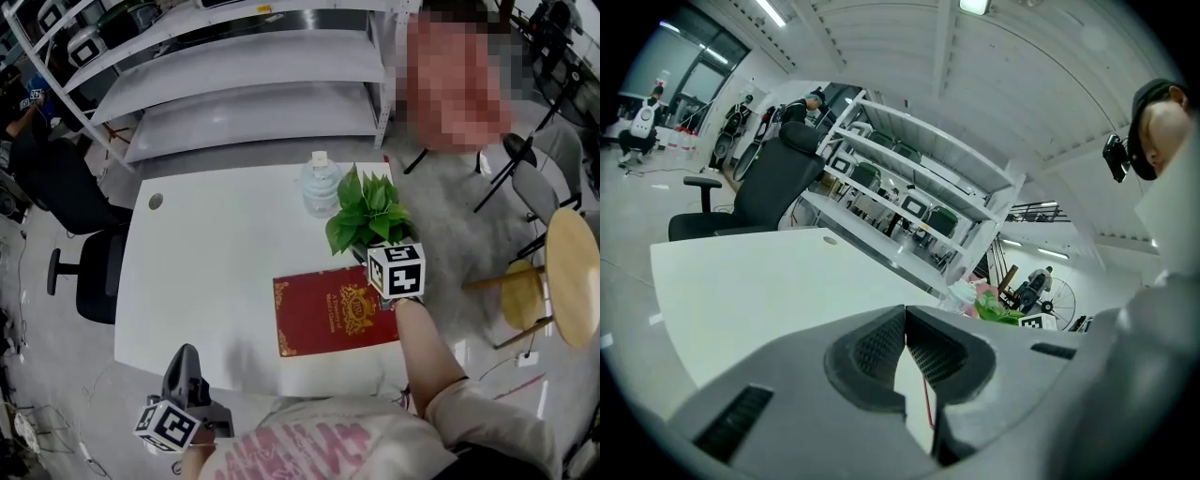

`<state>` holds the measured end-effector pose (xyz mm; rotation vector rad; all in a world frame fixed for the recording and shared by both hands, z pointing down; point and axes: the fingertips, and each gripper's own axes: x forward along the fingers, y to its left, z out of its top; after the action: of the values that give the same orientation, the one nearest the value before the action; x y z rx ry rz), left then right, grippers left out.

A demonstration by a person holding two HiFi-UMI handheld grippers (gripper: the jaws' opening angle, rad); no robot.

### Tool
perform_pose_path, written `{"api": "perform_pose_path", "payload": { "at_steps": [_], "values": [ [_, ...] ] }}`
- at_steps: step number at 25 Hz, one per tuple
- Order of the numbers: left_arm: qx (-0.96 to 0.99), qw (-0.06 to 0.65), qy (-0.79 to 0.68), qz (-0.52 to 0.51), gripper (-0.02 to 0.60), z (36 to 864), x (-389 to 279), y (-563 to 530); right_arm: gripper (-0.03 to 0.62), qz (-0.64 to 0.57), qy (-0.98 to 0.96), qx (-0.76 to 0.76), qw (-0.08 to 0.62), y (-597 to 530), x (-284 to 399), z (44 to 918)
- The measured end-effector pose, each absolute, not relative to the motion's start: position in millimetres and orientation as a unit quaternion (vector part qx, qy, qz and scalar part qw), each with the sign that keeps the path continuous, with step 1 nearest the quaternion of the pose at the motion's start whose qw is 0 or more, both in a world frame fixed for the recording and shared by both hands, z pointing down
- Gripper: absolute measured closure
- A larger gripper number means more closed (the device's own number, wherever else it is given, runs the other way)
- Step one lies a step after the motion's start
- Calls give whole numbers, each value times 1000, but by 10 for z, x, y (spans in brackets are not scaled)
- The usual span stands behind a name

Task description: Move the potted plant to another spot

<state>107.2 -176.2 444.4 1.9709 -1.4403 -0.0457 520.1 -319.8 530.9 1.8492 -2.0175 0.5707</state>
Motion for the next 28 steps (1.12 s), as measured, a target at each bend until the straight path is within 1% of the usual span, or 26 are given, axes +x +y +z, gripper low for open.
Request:
{"api": "perform_pose_path", "payload": {
  "at_steps": [6,13,17,24,28],
  "values": [
    [751,348,-561,-23,578,4482,1042,-1647,82,233,-707,655,132,-3143,5217,5265],
    [751,347,-561,-30,578,4487,1052,-1561,85,207,-710,661,130,-3052,5242,5088],
    [756,347,-554,-36,578,4482,1105,-1586,86,200,-717,659,105,-2947,5226,4900],
    [770,330,-545,-42,578,4360,1181,-1628,86,176,-743,644,54,-2784,5016,4422],
    [768,320,-552,-57,578,4325,1085,-1643,88,149,-762,629,49,-2711,4806,4190]
  ]
}}
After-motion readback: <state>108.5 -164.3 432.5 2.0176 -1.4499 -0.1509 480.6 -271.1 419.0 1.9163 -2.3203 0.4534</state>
